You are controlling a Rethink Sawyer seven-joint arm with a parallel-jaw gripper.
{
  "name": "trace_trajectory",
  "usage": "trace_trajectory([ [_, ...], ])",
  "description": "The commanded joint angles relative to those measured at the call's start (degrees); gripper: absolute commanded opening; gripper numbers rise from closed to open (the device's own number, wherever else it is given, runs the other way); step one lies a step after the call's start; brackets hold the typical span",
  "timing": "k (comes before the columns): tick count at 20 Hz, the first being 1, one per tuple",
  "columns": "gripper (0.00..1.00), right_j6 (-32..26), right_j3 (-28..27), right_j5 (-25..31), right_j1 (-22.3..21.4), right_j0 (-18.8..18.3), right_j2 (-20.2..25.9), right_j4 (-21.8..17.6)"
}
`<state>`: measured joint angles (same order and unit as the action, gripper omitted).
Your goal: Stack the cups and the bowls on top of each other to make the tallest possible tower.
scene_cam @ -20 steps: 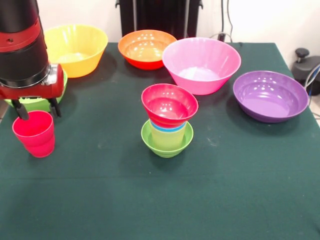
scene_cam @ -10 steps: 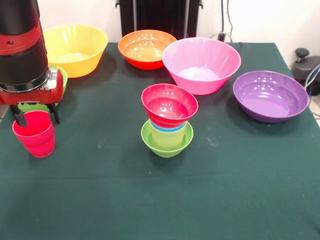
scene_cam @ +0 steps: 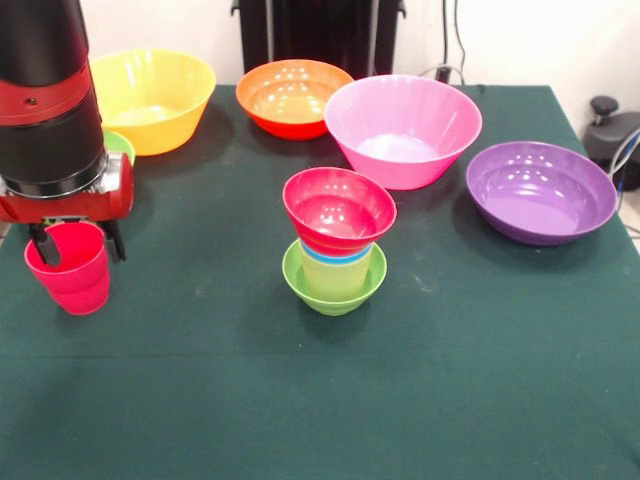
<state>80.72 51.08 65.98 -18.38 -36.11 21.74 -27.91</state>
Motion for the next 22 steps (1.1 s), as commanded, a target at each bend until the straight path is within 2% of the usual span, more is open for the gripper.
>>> trace_trajectory([
  [1, 1.0, 4.86, 3.38, -2.33, 2.03, 2.82, -0.67, 0.53],
  [9, 1.0, 5.8, 2.62, -0.71, 2.27, 3.45, -1.91, 1.33],
  [22, 1.0, 6.35, 5.2, -2.26, 1.58, 3.56, -3.63, 2.86],
])
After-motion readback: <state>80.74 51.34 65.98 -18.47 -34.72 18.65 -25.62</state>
